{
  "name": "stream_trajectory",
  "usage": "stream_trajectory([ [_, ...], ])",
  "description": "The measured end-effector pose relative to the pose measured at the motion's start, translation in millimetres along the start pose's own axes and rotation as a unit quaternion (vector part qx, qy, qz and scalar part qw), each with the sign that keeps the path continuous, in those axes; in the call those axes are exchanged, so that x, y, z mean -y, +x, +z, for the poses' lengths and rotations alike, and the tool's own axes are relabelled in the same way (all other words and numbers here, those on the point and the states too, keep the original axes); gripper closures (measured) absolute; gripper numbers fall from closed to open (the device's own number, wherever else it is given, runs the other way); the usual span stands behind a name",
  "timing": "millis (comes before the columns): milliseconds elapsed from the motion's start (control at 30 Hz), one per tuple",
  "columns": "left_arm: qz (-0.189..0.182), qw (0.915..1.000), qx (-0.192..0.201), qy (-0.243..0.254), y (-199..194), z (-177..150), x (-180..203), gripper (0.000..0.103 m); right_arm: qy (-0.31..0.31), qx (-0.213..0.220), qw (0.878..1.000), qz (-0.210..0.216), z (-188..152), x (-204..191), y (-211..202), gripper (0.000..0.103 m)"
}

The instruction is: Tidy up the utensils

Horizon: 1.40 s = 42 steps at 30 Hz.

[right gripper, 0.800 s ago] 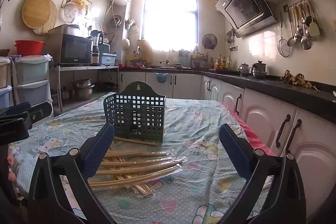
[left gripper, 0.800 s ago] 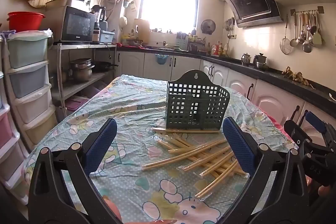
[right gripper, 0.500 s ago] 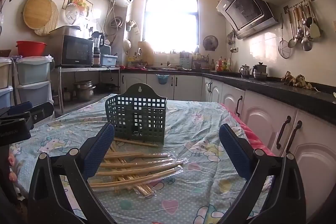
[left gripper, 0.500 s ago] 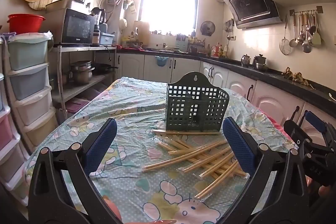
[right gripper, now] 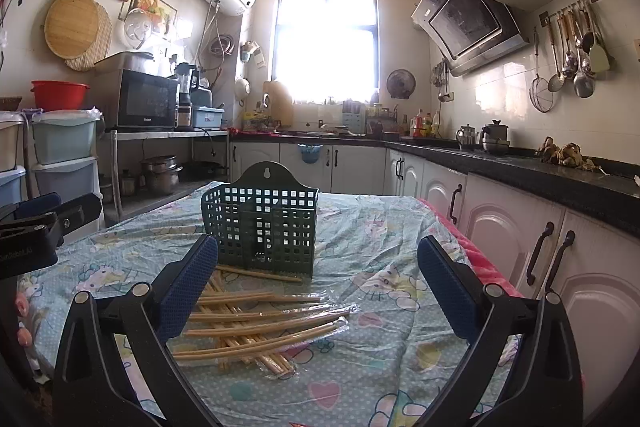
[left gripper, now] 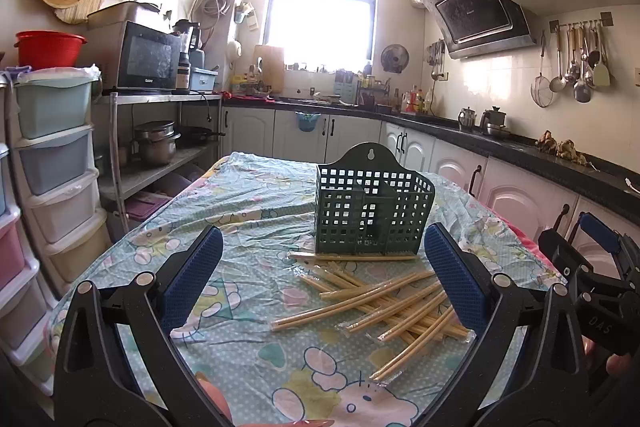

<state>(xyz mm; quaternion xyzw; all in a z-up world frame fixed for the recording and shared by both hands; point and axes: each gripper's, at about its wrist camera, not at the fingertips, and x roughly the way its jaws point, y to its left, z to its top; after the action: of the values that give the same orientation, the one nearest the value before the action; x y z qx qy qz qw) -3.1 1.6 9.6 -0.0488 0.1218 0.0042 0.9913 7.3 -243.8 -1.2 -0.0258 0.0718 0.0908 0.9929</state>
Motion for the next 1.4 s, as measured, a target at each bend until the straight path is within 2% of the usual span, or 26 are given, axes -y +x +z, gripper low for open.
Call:
stream_trajectory([
  [1000,0.000,1.0000,0.007,0.002,-5.4,5.5,2.8,0.010,0.000,0.002,1.000,0.001,0.1,-0.2,-1.2,0.006],
  [1400,0.001,0.9998,-0.012,-0.013,5.6,11.0,-4.9,0.010,0.006,-0.017,1.000,0.000,-0.8,6.2,8.3,0.006],
])
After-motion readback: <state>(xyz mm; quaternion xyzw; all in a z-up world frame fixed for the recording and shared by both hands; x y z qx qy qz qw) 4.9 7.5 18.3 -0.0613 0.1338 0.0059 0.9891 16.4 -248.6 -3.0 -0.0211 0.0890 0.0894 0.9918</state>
